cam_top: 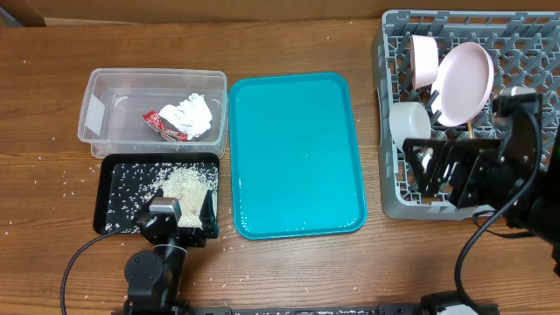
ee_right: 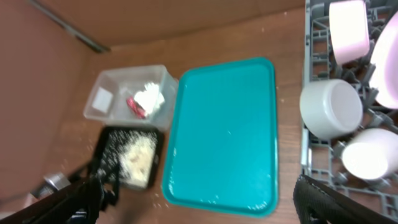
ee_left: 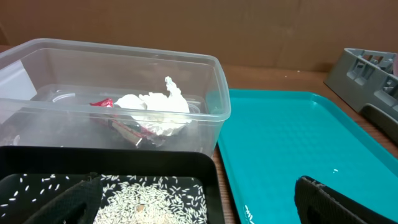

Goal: Sort waste into correct bins and load items into the dishwasher

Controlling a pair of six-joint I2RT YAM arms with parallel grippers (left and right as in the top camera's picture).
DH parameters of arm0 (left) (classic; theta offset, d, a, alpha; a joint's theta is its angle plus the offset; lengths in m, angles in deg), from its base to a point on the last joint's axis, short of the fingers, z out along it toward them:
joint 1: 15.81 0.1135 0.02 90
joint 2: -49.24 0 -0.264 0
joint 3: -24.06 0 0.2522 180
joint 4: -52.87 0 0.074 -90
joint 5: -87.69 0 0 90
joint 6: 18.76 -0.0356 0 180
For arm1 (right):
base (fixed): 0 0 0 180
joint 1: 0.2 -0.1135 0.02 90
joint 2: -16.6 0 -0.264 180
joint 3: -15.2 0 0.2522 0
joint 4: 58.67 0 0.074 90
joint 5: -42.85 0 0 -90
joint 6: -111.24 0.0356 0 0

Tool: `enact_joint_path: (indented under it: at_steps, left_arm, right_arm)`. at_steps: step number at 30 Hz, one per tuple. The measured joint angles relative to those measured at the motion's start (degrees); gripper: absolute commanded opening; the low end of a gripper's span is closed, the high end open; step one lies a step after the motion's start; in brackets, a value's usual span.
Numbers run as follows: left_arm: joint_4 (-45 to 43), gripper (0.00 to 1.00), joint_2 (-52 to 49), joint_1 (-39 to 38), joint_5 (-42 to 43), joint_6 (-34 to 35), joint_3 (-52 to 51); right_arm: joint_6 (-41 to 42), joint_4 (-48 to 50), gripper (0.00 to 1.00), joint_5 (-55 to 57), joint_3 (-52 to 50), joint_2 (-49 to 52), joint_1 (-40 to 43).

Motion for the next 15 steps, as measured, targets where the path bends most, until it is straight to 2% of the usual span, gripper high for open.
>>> enact_joint_path:
  at_steps: [3,6,12,15]
  left_arm:
    - [-0.02,1.00,0.00,0.00,0.00,0.00,0.00]
    - [-0.02,1.00,0.00,0.00,-0.02,0.00,0.00]
    - [-0.33,1.00,0.00,0.00,-0.02,0.00,-0.09]
    - [-0.42,1.00,0.00,0.00,0.00,0.00,-0.11]
  right_arm:
    - [-3.04,2.56,1.00,0.24,-1.36,-0.33,0.00]
    - [-5.29,12.33,1.00,0.57,-6.29,-2.12,-0.02]
    - [-7.30,41.33,1.00,-2.14,-30.97,-13.46,-0.11]
    - [-7.69,50.42,1.00,-4.02,-44.59,-20.44,-0.55]
